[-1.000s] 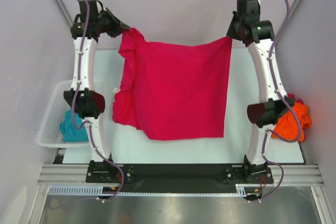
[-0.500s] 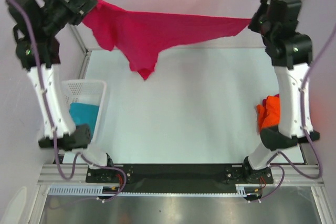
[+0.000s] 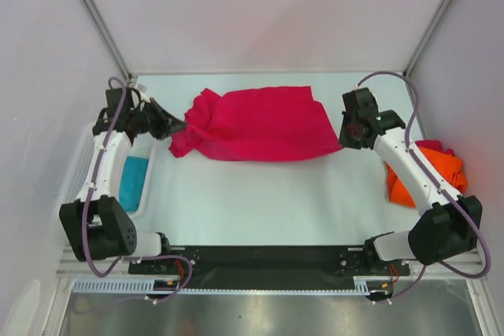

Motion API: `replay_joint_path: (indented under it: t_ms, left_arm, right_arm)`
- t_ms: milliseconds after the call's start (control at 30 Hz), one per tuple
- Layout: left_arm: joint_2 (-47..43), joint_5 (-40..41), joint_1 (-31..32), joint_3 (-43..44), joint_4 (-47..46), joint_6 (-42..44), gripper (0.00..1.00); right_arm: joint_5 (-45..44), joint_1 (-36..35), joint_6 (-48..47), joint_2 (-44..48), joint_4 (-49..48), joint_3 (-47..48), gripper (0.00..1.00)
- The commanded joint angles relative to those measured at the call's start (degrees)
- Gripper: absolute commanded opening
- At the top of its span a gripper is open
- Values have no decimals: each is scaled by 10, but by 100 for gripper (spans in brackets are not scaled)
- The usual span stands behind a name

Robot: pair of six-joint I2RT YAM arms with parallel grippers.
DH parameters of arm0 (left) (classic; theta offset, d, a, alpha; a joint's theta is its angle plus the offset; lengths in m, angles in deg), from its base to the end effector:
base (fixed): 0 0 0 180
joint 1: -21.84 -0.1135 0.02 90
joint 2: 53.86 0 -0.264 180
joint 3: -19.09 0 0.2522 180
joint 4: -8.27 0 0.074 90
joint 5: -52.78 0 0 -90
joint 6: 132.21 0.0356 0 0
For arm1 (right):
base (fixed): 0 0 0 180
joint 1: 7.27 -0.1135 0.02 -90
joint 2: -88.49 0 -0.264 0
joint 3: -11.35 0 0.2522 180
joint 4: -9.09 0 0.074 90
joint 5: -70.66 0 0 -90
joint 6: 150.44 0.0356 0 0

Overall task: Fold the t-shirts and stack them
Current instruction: Flatten out the tshirt

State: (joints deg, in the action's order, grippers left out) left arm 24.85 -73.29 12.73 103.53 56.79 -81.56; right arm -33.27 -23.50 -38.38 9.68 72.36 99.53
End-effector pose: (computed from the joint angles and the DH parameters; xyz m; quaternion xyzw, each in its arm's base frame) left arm 0.2943 0.0260 0.3278 -0.2445 0.8454 -0.3732 0.2936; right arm 0.2727 0.0705 0.3258 0.0855 0.9406 -0.0081 0.3284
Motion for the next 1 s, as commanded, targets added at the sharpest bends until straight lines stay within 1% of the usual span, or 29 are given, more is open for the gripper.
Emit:
replay_joint_path:
  t_ms: [0,133,367,500,800,900,967]
  left_arm:
    - [-118,-22,7,-64,-41,10,0]
    - [-188,-42,8,-115,-51,-17,0]
    - [-258,-72,8,-149,-30,-34,0]
    - [-292,-70,8,-173,-28,-43,0]
    - [-299,-71,8,-180,-7,-31,0]
    - [-292,-74,8,-185,-7,-31,0]
    - [-278,-69,8,-186,-22,-29,0]
  right_arm:
    - [7,-17,39,80,-8,-30,0]
    - [-6,-33,49,107,16,-33,0]
    - [-37,-42,56,142,76,-19,0]
    - [-41,-42,60,157,107,-20,0]
    - [-50,-43,67,188,153,-20,0]
    - [-53,-43,67,191,151,-30,0]
    - [-51,-42,63,177,143,-30,0]
